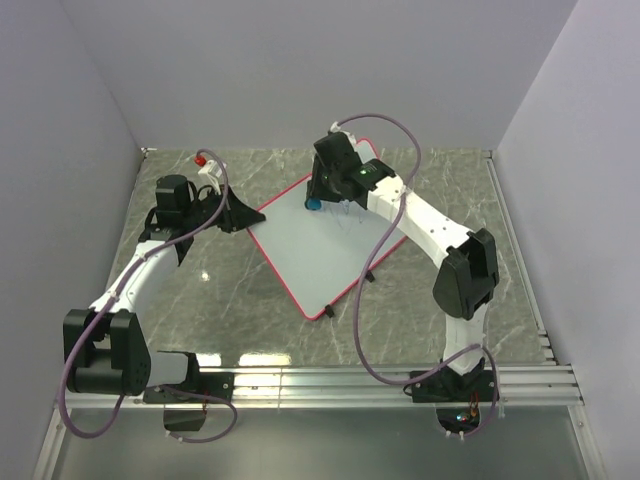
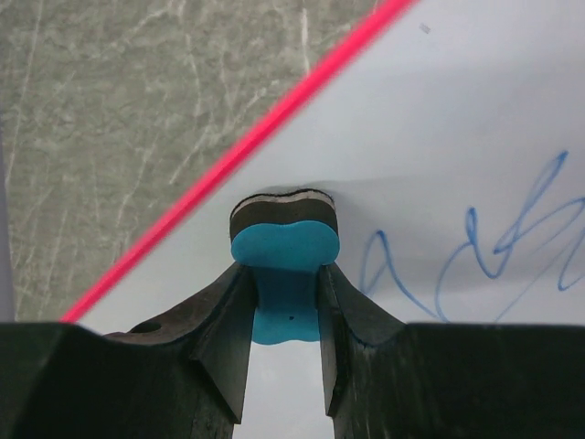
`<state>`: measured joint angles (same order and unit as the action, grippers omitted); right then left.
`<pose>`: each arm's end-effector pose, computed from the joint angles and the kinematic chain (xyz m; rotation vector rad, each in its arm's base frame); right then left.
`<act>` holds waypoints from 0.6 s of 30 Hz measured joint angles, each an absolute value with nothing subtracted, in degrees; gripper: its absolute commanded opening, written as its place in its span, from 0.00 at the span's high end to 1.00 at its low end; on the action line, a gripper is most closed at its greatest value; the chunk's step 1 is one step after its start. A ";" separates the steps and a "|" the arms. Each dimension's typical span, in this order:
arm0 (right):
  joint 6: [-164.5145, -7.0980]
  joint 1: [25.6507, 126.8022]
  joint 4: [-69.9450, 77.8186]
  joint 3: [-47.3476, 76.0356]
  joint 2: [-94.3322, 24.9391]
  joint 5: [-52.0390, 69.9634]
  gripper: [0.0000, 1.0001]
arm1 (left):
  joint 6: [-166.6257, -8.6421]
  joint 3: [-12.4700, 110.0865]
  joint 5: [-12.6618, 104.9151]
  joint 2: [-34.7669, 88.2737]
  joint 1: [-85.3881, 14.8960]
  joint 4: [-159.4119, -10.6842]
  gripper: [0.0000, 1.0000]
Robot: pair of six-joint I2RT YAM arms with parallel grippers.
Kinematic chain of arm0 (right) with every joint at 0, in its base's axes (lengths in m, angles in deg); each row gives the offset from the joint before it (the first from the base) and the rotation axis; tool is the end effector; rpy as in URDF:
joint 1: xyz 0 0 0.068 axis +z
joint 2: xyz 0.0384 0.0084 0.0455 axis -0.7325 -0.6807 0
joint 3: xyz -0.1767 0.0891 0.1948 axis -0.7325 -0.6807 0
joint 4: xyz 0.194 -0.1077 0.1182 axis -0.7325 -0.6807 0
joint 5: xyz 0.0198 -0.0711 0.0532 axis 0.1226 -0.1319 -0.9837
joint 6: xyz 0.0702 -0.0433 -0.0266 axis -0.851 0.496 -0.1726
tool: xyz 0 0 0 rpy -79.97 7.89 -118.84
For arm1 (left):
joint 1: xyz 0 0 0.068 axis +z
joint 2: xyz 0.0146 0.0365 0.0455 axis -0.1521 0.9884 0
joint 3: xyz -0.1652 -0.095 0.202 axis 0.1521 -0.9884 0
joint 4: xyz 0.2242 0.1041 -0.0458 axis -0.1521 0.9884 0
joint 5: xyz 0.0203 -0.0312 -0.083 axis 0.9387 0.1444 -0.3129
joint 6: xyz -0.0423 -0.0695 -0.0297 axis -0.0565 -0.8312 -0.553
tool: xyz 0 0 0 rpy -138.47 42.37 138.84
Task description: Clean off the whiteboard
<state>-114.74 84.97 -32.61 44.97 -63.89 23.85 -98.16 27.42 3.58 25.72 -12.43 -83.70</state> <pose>0.3723 0.2773 0.3105 0.0238 2.3379 0.5175 0.2946 -0.0785 0.2864 0.2869 1.9687 -1.1594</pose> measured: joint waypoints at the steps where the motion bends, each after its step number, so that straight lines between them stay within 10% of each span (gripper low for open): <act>1: -115.13 84.77 -31.85 43.59 -63.44 23.72 1.00 | -98.16 27.34 3.76 25.69 -12.43 -83.68 1.00; 18: -117.08 79.37 -27.21 7.59 -49.73 24.53 1.00 | -98.23 27.10 3.73 25.54 -12.52 -84.03 1.00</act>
<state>-117.08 79.37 -27.21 7.59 -49.73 24.53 -98.23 27.10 3.73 25.54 -12.52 -84.03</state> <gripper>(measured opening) 0.368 0.064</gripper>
